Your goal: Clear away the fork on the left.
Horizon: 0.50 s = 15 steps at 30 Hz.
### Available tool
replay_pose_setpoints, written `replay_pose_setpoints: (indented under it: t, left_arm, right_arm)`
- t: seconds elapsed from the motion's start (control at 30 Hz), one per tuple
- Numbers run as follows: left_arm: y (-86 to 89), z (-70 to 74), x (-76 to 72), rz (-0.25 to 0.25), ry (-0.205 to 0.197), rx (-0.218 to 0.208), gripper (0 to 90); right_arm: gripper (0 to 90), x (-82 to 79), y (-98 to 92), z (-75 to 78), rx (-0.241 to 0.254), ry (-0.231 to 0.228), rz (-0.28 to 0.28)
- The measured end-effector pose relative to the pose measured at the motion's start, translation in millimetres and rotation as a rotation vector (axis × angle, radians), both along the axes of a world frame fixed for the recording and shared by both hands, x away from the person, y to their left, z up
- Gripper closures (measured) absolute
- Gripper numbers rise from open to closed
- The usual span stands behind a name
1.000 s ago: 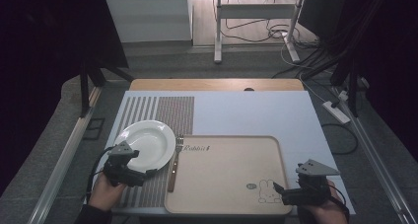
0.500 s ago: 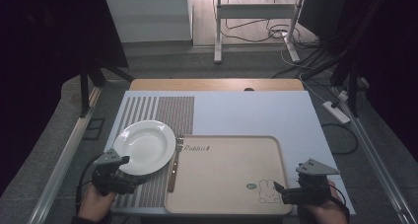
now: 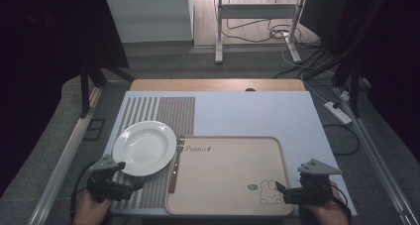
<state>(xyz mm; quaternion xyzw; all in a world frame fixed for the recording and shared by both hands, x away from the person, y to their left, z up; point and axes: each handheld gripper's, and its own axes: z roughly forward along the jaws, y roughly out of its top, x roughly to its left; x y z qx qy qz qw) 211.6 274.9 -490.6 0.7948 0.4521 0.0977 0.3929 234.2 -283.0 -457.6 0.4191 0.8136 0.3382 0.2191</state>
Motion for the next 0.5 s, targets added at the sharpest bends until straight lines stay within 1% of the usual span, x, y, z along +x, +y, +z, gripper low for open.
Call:
replay_pose_setpoints:
  t: [0.17, 0.4, 0.5]
  left_arm:
    - [1.3, 1.0, -5.0, 0.011, -0.008, 0.012, 0.0]
    - [6.8, 1.8, -10.9, 0.034, -0.017, -0.001, 0.0]
    - [8.1, 2.2, -13.6, 0.041, -0.022, 0.006, 0.0]
  right_arm:
    - [0.0, 0.1, -0.1, -0.1, -0.001, 0.001, -0.003]
    - [0.0, 0.3, -0.2, -0.2, -0.001, 0.001, -0.008]
    - [0.0, 0.5, -0.1, -0.3, -0.002, 0.003, -0.012]
